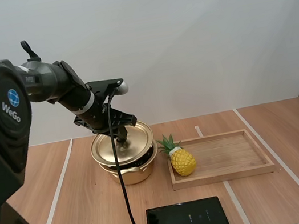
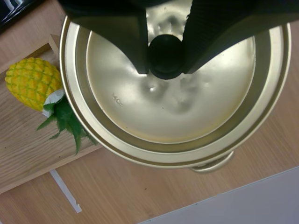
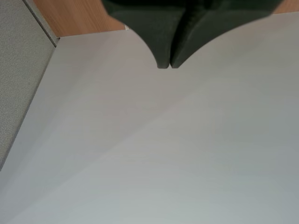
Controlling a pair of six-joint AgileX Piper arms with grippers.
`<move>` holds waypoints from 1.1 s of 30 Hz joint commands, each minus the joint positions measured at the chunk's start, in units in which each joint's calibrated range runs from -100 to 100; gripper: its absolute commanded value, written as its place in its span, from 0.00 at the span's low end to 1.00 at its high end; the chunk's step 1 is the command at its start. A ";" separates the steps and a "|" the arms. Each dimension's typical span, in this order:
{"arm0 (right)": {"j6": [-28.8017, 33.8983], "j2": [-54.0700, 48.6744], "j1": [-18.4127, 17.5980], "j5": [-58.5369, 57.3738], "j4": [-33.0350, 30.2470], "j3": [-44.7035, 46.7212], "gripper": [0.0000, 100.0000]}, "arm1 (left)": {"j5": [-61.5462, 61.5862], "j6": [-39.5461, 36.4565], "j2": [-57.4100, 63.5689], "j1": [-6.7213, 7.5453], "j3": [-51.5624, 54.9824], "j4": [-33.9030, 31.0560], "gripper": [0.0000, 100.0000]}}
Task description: Open the pot, put the grape inside, and close it
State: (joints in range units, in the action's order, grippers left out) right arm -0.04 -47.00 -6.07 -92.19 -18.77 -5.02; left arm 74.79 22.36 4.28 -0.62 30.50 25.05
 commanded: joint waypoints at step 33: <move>-0.37 -0.65 0.23 -1.54 -0.40 -0.36 0.00 | -3.51 1.97 -5.06 0.22 0.00 -0.55 0.00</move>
State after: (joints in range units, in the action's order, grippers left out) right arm -0.04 -47.00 -6.07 -92.81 -18.77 -5.02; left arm 73.06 24.04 -0.70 -0.60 30.50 26.19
